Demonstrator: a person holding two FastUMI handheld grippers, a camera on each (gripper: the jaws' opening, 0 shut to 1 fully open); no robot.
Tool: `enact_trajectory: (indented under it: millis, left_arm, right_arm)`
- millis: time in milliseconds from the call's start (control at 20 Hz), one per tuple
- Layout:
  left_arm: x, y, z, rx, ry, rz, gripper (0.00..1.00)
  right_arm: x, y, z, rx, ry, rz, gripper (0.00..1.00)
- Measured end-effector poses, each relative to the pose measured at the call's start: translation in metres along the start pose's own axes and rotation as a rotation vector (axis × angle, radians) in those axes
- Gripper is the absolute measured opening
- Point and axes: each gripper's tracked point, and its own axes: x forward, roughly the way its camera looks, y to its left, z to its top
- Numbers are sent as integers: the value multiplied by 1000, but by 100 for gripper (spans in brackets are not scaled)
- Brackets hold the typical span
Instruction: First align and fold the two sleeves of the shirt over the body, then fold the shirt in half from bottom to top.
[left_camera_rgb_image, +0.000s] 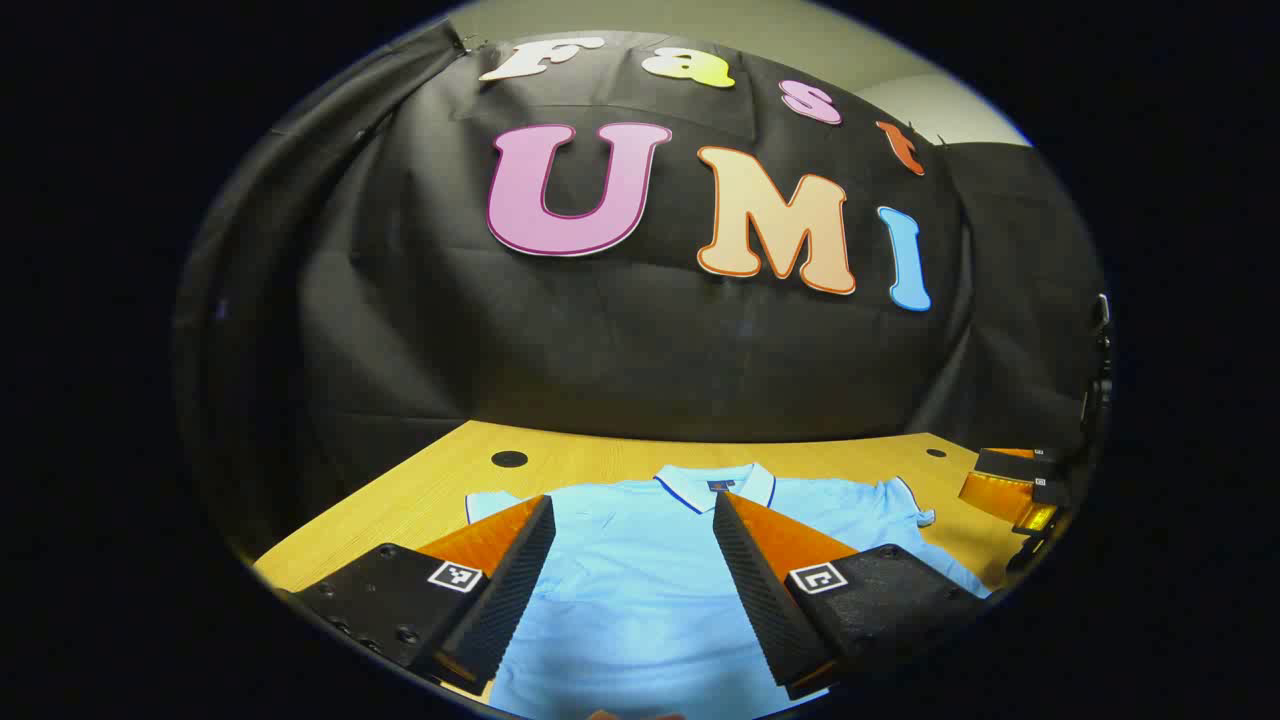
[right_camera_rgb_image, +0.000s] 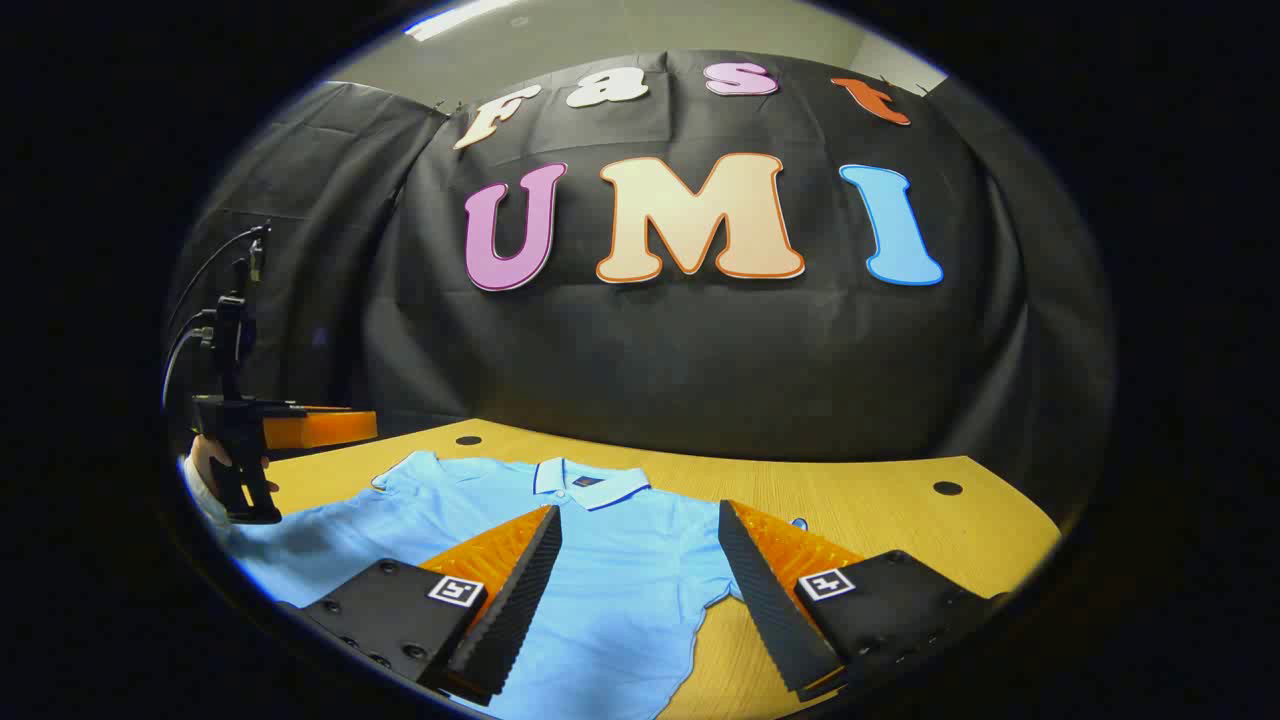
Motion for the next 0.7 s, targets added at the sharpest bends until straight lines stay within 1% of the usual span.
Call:
enact_trajectory:
  millis: [700]
  left_arm:
    - [0, -5, -5, -5, 16, -13, 95]
  right_arm:
    - [2, -4, -7, 8, 21, -7, 98]
